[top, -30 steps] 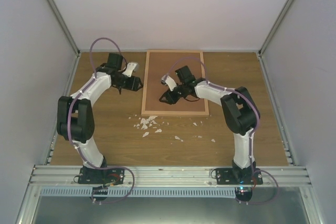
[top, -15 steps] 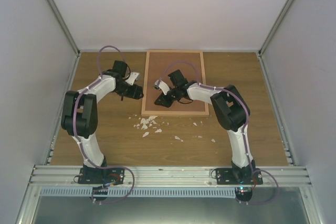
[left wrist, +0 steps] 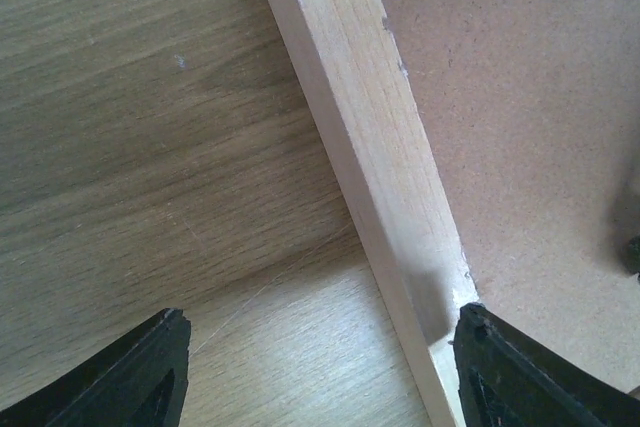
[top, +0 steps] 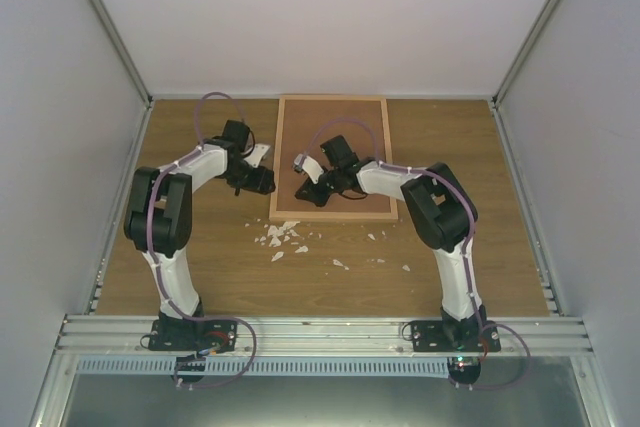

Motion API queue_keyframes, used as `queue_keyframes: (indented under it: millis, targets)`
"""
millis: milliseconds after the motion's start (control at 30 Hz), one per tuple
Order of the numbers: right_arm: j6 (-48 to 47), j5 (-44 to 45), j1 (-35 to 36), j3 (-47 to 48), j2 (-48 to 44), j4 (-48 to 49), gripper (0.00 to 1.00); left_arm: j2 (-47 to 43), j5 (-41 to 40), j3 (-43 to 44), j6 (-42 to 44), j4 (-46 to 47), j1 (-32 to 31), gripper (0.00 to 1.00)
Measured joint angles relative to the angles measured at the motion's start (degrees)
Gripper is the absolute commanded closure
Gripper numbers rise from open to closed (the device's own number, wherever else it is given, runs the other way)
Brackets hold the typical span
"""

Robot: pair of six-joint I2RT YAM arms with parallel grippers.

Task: Put the photo into the frame
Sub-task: Install the photo frame at the center of the board.

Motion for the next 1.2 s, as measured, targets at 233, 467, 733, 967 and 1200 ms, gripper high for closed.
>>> queue_keyframes:
  millis: [233,467,733,967,1200]
  targets:
    - [-0.6,0.2,-0.2,-1.8,-0.5,2.5,0.91,1.1,1.0,0.2,0.0,0.2,0.0,0.27]
    - [-0.6,-0.1,-0.3,-1.8,-0.5,2.5,0.91,2.4,1.9,1.4,-0.2,0.8,-0.2,0.28]
    - [-0.6,-0.3,-0.4,-1.8,-0.5,2.5,0.91,2.7,1.7,1.8,-0.2,1.3,-1.0,0.28]
    - [-0.5,-0.4,-0.5,-1.8,-0.5,2.5,0.91,3.7,1.5,1.8,-0.5,2.1,-2.1,0.29]
    - [-0.5,-0.5,-0.5,-1.8,-0.4,2.5,0.91,3.9,1.4,2.0,-0.6,2.6,-2.8,0.28]
